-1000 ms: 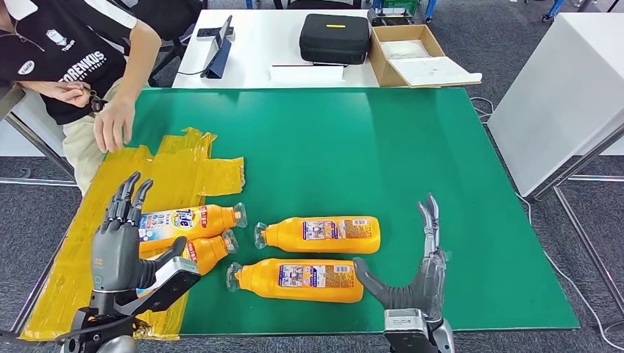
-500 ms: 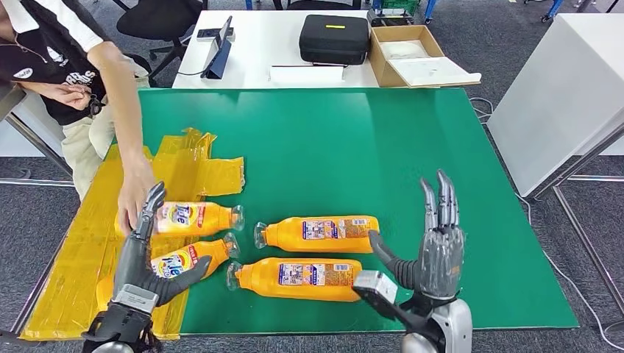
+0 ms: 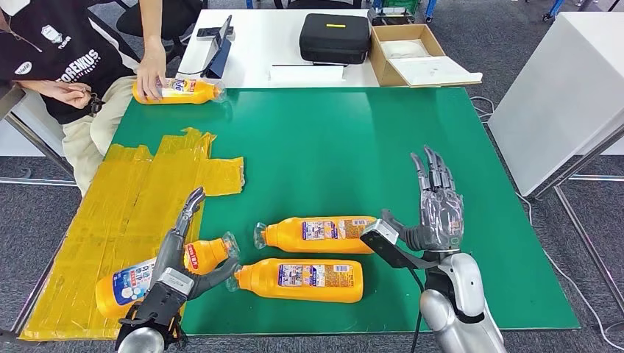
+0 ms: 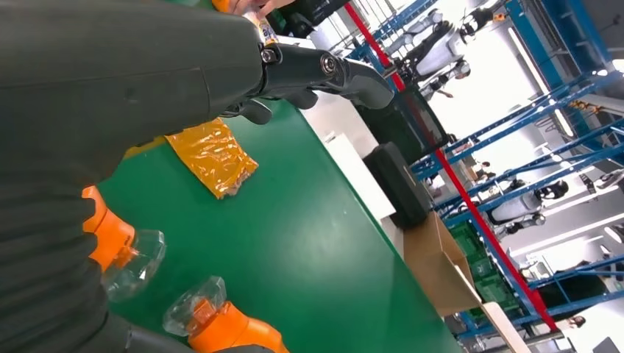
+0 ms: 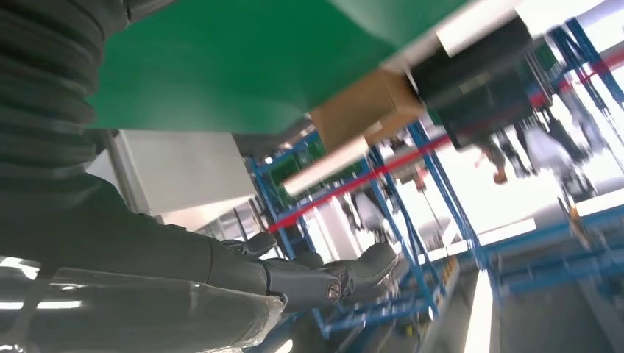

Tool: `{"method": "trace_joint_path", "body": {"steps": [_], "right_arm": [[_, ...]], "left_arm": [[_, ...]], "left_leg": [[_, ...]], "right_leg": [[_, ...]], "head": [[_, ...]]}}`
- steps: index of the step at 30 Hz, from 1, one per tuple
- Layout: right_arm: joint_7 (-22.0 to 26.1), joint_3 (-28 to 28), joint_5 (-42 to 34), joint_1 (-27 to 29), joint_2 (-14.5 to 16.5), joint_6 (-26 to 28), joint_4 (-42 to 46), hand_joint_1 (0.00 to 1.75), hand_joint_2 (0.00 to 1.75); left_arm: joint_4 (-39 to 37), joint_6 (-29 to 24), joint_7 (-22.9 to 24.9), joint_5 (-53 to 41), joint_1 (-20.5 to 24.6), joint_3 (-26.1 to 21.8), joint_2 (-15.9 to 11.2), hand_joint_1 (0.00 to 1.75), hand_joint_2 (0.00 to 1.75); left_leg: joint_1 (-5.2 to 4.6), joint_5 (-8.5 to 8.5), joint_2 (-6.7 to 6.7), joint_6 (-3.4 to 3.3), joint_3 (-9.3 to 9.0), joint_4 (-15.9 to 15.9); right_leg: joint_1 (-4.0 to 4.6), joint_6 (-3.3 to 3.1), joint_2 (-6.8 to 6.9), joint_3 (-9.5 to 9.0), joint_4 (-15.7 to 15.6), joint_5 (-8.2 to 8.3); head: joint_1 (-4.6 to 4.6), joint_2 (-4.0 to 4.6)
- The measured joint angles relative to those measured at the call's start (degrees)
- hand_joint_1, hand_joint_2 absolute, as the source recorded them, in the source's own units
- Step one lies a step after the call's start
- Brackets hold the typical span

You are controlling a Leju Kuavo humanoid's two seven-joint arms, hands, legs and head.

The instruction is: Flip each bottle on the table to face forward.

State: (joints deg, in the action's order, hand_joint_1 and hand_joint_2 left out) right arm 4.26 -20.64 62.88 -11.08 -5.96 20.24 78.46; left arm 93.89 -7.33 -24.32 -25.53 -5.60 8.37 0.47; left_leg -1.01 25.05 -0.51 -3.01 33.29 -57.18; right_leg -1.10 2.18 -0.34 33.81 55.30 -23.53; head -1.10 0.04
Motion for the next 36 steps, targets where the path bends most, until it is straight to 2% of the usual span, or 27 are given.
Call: {"method": "trace_joint_path", "body": {"steps": [5, 13, 25, 36], "right_arm": [[-1.3, -0.7, -0.1, -2.3, -0.1, -6.9, -2.7, 0.00, 1.75], [0.0, -3.1, -7.9, -5.7, -0.2, -16.2, -6.3, 0.00, 1.75], [0.4, -5.6, -10.3, -8.4, 0.0, -17.5, -9.8, 0.00, 1.75], [-0.7, -9.1, -8.9, -10.9, 3.1, -17.2, -15.2, 0.00, 1.75]], "left_arm": [[-3.8, 0.7, -1.1, 2.4, 2.1, 0.1, 0.1, 0.00, 1.75], [-9.1, 0.9, -1.3, 4.8, 5.8, 0.4, 0.1, 0.00, 1.75], [-12.3, 0.8, -1.1, 6.2, 7.6, 0.6, 0.1, 0.00, 1.75], [-15.9, 0.8, -1.1, 7.3, 10.8, 0.6, 0.3, 0.00, 1.75]], "left_leg": [[0.00, -0.02, -0.01, 0.00, 0.00, 0.0], [0.00, -0.05, -0.01, 0.01, -0.01, 0.0], [0.00, -0.04, -0.01, 0.01, 0.02, 0.0], [0.02, -0.09, -0.02, 0.03, 0.01, 0.0]], "right_leg": [[0.00, 0.00, 0.00, -0.02, 0.0, 0.01], [0.00, 0.00, 0.00, -0.03, 0.0, 0.01], [0.00, 0.00, 0.00, -0.01, 0.0, 0.01], [0.00, 0.00, 0.01, -0.02, 0.0, 0.01]], "head": [[0.01, 0.01], [0.00, -0.01], [0.01, 0.00], [0.01, 0.00]]}}
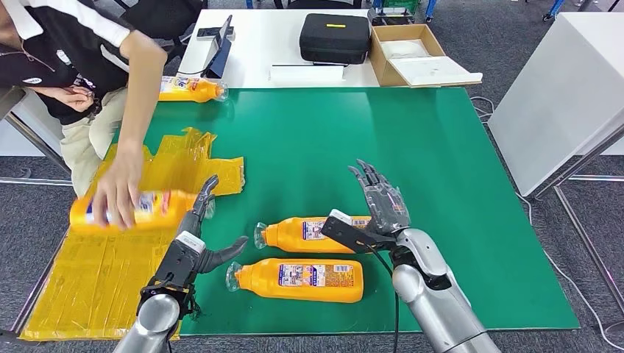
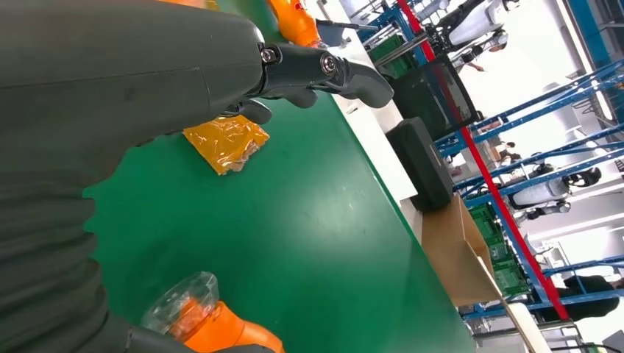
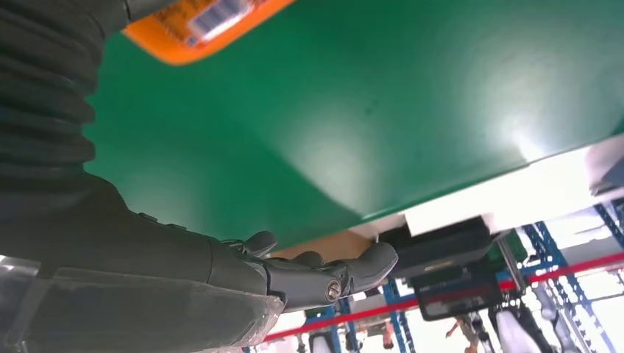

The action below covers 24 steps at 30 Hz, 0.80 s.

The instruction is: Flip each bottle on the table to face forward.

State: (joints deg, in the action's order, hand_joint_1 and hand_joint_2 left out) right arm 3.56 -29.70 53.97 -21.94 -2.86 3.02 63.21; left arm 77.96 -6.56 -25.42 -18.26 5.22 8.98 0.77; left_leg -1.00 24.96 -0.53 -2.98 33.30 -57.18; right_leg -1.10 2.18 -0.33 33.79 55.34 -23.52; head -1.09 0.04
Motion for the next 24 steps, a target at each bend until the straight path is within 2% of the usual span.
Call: {"method": "trace_joint_path", "body": {"steps": [12, 24], "right_arm": [[0.1, -2.9, 1.9, -3.1, 3.3, 0.9, -8.0, 0.00, 1.75], [-3.5, -5.4, 4.8, -6.4, 5.4, 2.7, -16.3, 0.00, 1.75]], "left_arm": [[-1.6, -0.3, -0.3, 1.3, 0.8, 0.0, 0.1, 0.00, 1.75], [-1.6, -0.9, -0.3, 2.0, 0.6, -0.2, 0.0, 0.00, 1.75]], "left_leg": [[0.00, 0.00, -0.01, 0.00, 0.01, 0.0], [0.01, 0.00, 0.00, 0.00, -0.04, 0.0]], "right_leg": [[0.00, 0.00, 0.00, 0.00, 0.0, 0.00], [0.00, 0.00, 0.00, -0.03, 0.0, 0.00]], "head": [[-0.01, 0.00], [-0.01, 0.01]]}}
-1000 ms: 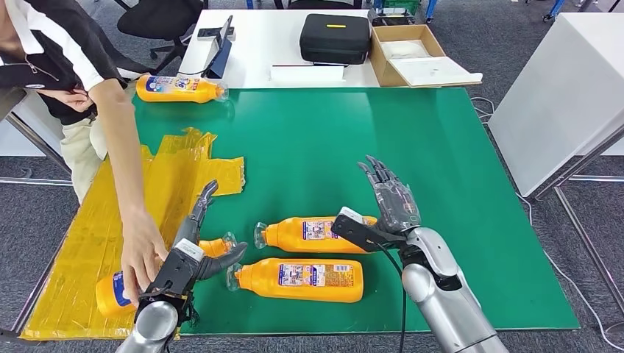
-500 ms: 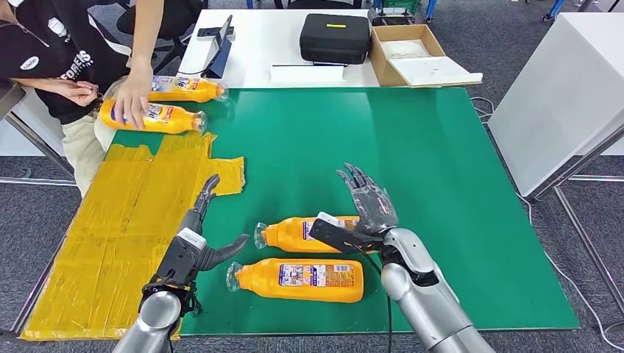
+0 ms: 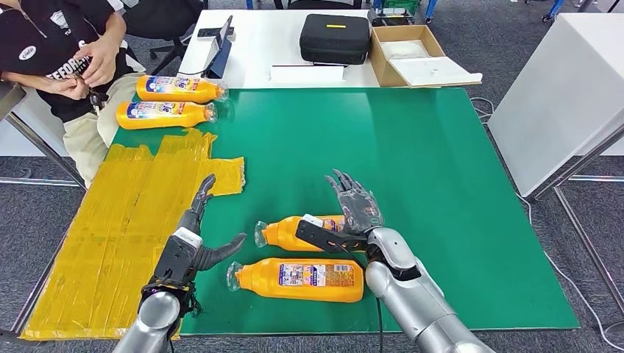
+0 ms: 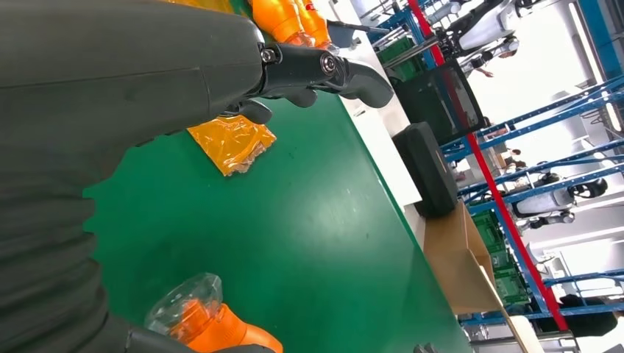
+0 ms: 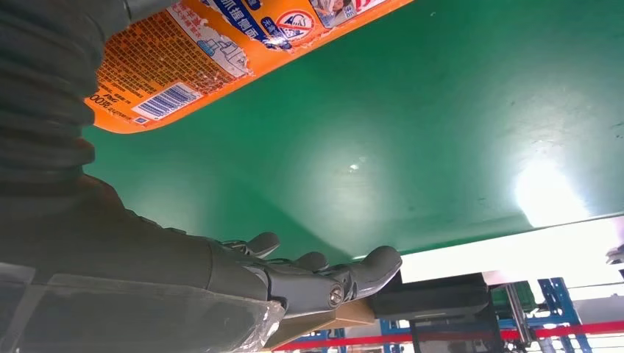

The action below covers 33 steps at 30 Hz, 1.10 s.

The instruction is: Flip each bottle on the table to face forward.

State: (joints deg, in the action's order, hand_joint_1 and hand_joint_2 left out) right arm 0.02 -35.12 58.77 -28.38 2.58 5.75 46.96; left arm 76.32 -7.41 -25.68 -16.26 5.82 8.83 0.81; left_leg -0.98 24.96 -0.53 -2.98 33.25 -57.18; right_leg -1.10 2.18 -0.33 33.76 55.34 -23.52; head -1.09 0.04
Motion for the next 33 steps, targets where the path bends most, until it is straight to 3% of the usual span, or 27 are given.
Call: {"method": "trace_joint_path", "body": {"steps": [13, 25, 33], "right_arm": [[-3.4, -0.7, 3.0, -3.0, 1.2, -0.8, -5.6, 0.00, 1.75], [-2.7, -0.8, 2.6, -7.9, 3.9, -3.2, -13.1, 0.00, 1.75], [-2.6, -0.9, 2.1, -4.3, 2.4, -2.3, -5.5, 0.00, 1.75]], "left_arm": [[-2.1, 0.1, 0.0, 1.3, 0.9, 0.0, 0.0, 0.00, 1.75], [-5.7, -0.9, -0.2, 3.3, 3.5, 0.1, -0.1, 0.00, 1.75], [-6.3, -2.0, -0.2, 3.4, 2.6, -0.1, -0.3, 0.00, 1.75]], "left_leg": [[0.00, 0.02, 0.03, 0.03, -0.48, 0.0], [0.00, -0.07, 0.04, 0.07, -0.77, 0.0], [0.00, -0.07, 0.03, 0.07, -0.56, 0.0]], "right_leg": [[0.00, -0.01, -0.01, -0.39, 0.0, 0.00], [0.00, -0.19, -0.01, -0.67, 0.0, 0.13], [0.02, -0.19, -0.01, -0.53, 0.0, 0.13]], "head": [[0.00, -0.01], [0.00, -0.01], [0.01, -0.01]]}}
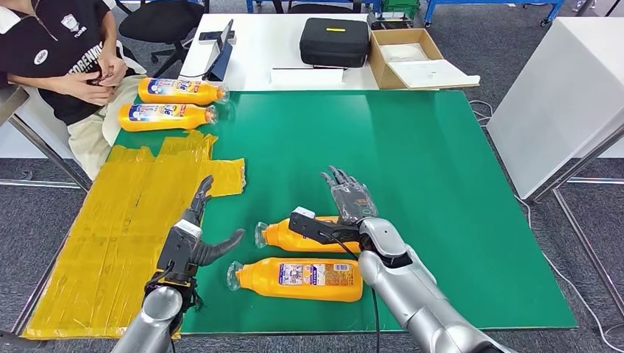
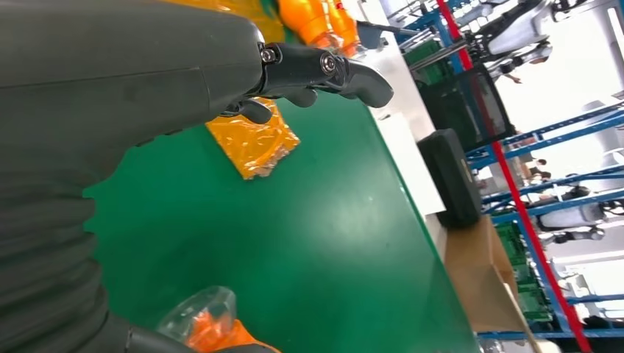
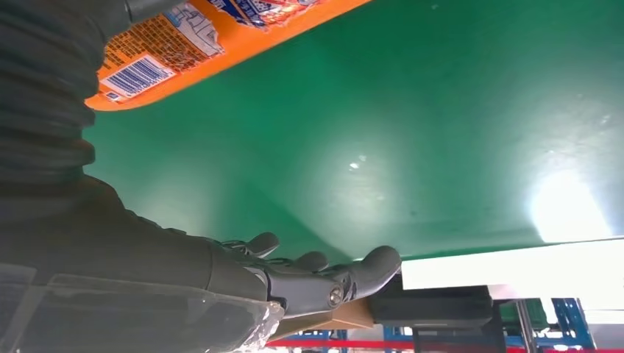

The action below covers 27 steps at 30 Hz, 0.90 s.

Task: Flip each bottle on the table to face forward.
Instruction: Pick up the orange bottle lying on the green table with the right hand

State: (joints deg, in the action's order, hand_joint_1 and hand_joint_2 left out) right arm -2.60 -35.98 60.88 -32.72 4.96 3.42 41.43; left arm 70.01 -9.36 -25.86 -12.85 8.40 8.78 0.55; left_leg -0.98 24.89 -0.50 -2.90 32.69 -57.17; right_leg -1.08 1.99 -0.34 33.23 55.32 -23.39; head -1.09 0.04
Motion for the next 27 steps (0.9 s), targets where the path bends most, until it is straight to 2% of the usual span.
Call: {"method": "trace_joint_path", "body": {"steps": [7, 12, 17, 27], "right_arm": [[-0.4, 0.0, 1.0, 3.3, -1.8, 0.9, 6.3, 0.00, 1.75], [-1.7, 0.0, 4.5, 8.3, -4.2, 3.6, 17.4, 0.00, 1.75], [-2.4, 0.0, 5.9, 11.1, -5.4, 3.7, 25.2, 0.00, 1.75], [-2.4, 0.0, 7.0, 13.5, -6.0, 0.8, 30.1, 0.00, 1.75]], "left_arm": [[0.2, -0.1, 0.0, -0.2, -0.8, -0.4, -0.2, 0.00, 1.75], [1.2, -0.2, -0.3, -0.9, -3.1, -1.4, -0.2, 0.00, 1.75], [2.0, -0.2, -0.4, -1.6, -4.0, -2.2, 0.0, 0.00, 1.75], [3.6, 0.5, 0.2, -2.3, -4.5, -4.3, 0.7, 0.00, 1.75]], "left_leg": [[0.00, 0.00, -0.03, 0.00, 0.27, 0.0], [0.00, 0.01, 0.00, 0.00, 0.52, 0.0], [0.00, 0.01, -0.01, 0.00, 0.61, 0.0], [0.01, 0.01, -0.02, 0.00, 0.61, 0.0]], "right_leg": [[0.00, 0.00, 0.01, 0.26, 0.0, -0.01], [-0.01, 0.00, 0.00, 0.52, 0.0, -0.01], [0.00, 0.00, 0.00, 0.62, 0.0, -0.01], [0.01, 0.00, 0.00, 0.62, 0.0, -0.01]], "head": [[0.01, 0.01], [0.01, 0.00], [0.00, 0.01], [0.01, 0.00]]}}
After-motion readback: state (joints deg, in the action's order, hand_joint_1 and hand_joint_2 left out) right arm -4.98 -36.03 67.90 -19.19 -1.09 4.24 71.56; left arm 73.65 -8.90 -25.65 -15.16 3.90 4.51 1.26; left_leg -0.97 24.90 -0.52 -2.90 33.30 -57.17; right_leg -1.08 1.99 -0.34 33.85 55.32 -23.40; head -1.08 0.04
